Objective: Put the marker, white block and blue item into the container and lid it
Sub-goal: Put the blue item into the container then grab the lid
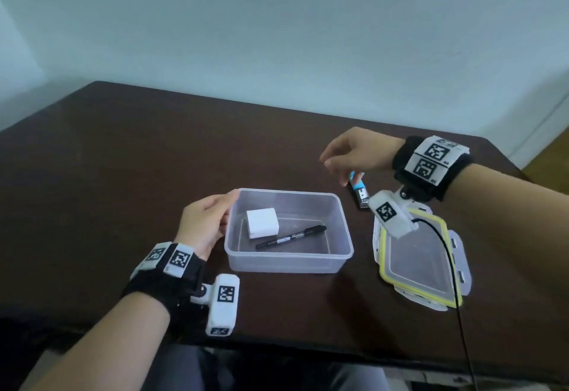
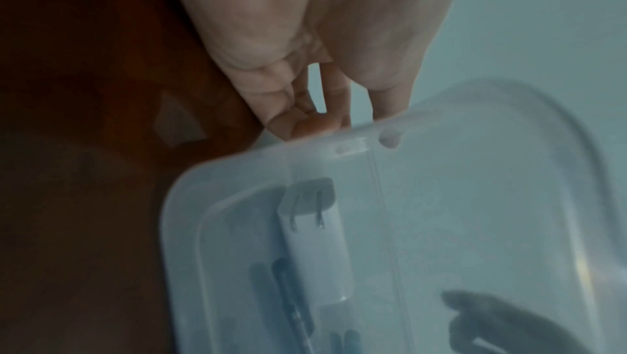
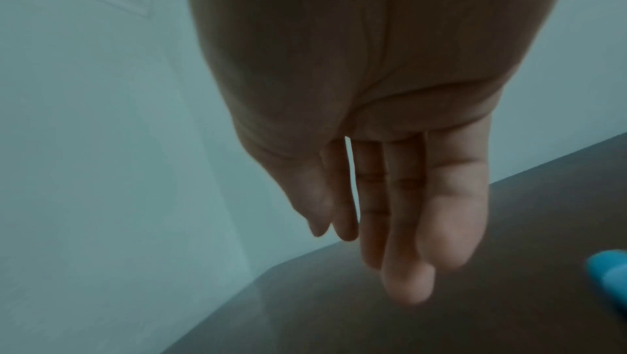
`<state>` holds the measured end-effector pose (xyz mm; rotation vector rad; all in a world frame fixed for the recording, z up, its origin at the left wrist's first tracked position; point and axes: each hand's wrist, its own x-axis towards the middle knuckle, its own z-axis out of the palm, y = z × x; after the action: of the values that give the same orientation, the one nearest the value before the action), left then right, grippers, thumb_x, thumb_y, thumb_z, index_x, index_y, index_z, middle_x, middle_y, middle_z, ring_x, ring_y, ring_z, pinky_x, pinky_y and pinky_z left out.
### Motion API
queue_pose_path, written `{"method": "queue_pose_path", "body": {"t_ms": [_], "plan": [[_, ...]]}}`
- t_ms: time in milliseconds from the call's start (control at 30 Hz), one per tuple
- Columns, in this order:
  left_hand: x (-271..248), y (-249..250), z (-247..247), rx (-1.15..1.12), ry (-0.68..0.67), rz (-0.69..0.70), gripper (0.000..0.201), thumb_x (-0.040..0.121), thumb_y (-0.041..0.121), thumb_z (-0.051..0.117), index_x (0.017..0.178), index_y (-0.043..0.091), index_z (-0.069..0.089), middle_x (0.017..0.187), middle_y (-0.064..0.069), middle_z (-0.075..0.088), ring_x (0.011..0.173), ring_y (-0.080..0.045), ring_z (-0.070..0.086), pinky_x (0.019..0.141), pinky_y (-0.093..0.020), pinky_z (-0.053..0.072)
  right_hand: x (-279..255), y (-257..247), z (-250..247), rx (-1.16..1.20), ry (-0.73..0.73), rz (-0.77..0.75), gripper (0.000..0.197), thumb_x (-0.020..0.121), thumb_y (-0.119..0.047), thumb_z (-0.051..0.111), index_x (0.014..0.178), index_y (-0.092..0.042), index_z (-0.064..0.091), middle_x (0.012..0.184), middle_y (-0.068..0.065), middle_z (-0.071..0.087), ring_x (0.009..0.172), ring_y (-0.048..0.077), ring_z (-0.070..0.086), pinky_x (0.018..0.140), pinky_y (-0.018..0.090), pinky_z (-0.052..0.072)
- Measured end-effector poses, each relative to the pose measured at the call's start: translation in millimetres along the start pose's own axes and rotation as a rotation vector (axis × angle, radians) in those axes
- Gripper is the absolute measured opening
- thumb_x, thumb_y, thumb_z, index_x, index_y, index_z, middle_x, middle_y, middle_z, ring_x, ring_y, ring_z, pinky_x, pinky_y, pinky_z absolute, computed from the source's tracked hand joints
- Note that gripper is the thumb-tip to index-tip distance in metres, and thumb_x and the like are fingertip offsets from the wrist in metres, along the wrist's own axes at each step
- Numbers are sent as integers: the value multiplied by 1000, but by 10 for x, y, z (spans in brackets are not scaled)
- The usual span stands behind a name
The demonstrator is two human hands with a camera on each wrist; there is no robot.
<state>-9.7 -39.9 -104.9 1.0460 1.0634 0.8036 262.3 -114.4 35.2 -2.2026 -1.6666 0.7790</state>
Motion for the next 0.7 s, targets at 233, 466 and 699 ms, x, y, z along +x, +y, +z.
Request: {"method": "queue_pose_path", "body": {"t_ms": [233,466,699], "plan": [[-46,42,8,-54,7,3,22,92,29,74,105,10,78,115,-21,75,93,-28,70,82,-41,57,95,878,11,-23,183,348,32,90,-31,61,97,-3,74,86,17,75,71,24,72,67,35,63],[-28,13,-7,-99,12,18,18,93,23,74,106,10,79,110,-16,78,94,-25,71,77,-35,58,192,1000,370,-206,180,416,45,67,-44,82,97,-11,75,89,6,74,84,20,69,69,28,55],[-20,2,-9,-65,25,28,17,94,24,73,104,13,80,105,-12,80,96,-26,73,78,-37,58,160,944,395,-51,291,378,30,72,-25,75,99,-14,76,80,3,72,63,13,66,52,21,51]]}}
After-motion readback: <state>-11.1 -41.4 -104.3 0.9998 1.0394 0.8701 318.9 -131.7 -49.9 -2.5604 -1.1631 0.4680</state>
